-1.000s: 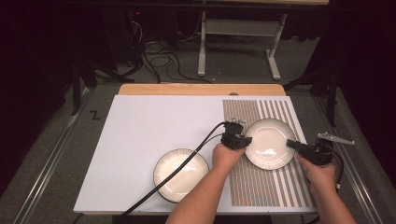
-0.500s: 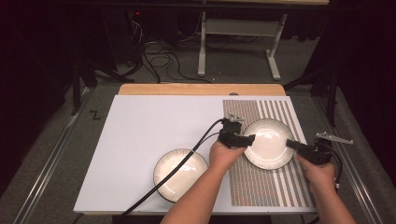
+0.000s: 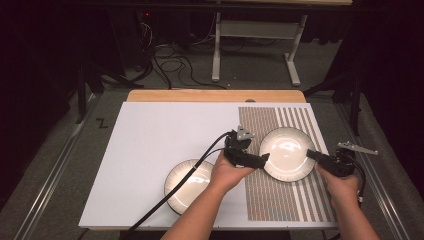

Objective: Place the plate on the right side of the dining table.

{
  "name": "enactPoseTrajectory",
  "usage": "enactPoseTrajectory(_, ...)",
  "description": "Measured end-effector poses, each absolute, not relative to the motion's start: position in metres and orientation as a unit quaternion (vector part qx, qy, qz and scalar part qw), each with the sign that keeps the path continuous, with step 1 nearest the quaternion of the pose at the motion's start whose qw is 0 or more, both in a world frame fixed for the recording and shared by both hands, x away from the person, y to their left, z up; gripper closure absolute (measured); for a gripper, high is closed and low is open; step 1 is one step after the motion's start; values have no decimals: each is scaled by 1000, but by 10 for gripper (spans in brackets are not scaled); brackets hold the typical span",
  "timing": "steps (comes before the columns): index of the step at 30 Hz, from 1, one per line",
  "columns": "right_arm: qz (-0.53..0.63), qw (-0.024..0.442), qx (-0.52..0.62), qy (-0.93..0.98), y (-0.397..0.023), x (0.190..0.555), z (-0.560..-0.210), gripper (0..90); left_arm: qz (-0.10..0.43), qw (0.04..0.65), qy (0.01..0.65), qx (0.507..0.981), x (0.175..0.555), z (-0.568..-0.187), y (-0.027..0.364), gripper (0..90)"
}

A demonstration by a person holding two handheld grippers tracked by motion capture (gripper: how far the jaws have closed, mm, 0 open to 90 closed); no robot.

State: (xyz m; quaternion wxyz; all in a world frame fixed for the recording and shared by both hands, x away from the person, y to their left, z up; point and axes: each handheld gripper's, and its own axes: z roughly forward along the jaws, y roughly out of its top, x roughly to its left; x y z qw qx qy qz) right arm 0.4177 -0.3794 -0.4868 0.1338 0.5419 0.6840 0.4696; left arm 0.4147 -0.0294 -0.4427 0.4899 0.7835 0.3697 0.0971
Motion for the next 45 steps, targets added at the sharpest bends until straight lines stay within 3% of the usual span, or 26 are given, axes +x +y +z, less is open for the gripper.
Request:
enactPoseTrajectory(12, 461, 142, 548, 683, -375, 417, -483, 837, 124, 507, 371, 768, 395, -440, 23, 3)
enactPoseTrajectory(34, 453, 145, 548, 689, -374, 419, -483, 832, 155, 511, 405, 743, 355, -449, 152, 4)
enactPoseTrajectory(39, 444, 144, 558, 687, -373, 424, -486, 813, 170, 507, 421, 733, 346, -447, 192, 4)
enactPoseTrajectory(45, 431, 140, 571, 685, -374, 428, -491, 788, 173, 514, 434, 719, 342, -455, 211, 4)
